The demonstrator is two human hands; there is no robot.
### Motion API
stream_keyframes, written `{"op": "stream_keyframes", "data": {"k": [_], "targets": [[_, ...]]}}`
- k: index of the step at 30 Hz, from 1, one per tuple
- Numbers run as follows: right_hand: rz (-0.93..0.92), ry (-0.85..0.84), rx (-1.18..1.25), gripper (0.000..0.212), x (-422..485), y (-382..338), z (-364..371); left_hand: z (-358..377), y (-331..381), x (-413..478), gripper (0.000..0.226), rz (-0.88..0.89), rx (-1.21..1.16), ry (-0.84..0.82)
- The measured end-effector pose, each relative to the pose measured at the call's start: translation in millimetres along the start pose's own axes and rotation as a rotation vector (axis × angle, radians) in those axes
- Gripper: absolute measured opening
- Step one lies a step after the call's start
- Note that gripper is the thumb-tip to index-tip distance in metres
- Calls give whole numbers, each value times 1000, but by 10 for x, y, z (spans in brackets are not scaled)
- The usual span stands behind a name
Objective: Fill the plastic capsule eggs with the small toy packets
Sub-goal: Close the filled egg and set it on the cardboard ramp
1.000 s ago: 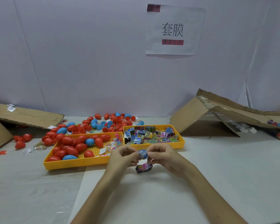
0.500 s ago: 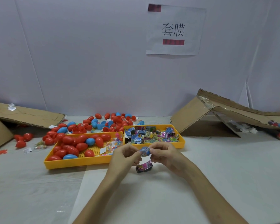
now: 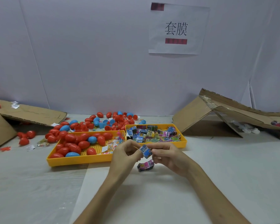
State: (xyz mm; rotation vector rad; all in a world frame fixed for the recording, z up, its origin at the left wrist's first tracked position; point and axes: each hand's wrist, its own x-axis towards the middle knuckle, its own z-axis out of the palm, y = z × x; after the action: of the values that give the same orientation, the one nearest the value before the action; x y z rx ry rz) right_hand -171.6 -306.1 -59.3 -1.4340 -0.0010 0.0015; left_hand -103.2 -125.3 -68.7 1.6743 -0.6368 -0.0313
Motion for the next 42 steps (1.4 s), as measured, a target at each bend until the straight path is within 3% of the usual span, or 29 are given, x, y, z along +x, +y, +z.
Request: {"op": "stream_keyframes", "data": {"k": [4, 7, 11, 13, 16, 18, 20, 23, 25, 28, 30, 35, 42], "targets": [[12, 24, 101, 29, 12, -4, -2, -47, 43, -6, 21, 137, -35, 124], [-16, 51, 172, 25, 10, -18, -30, -169, 25, 36, 20, 235, 190, 382], [-31, 85, 174, 23, 11, -28, -51, -422, -61, 104, 24, 68, 529, 721], [-32, 87, 169, 24, 19, -31, -38, -537, -132, 133, 28, -115, 705, 704], [-36, 102, 178, 25, 20, -37, -25, -613, -189, 140, 31, -365, 905, 507], [-42, 105, 195, 24, 19, -45, -22, -608, -211, 145, 29, -395, 922, 481], [-49, 109, 211, 24, 22, -48, -22, -585, -210, 143, 30, -316, 896, 528], [-53, 119, 220, 27, 22, -52, -28, -544, -157, 137, 20, 44, 610, 621], [-52, 111, 234, 28, 27, -56, -29, -477, -81, 139, 10, 127, 279, 528], [-57, 98, 246, 30, 27, -55, -54, -287, 74, 93, 26, -127, -320, 230], [-58, 88, 251, 31, 28, -54, -58, -198, 105, 55, 30, -252, -520, 87], [-65, 90, 267, 31, 31, -47, -82, -203, 107, 47, 30, -307, -790, -79], [-71, 83, 264, 32, 28, -55, -78, -256, 61, 77, 43, -371, -1023, -90]]}}
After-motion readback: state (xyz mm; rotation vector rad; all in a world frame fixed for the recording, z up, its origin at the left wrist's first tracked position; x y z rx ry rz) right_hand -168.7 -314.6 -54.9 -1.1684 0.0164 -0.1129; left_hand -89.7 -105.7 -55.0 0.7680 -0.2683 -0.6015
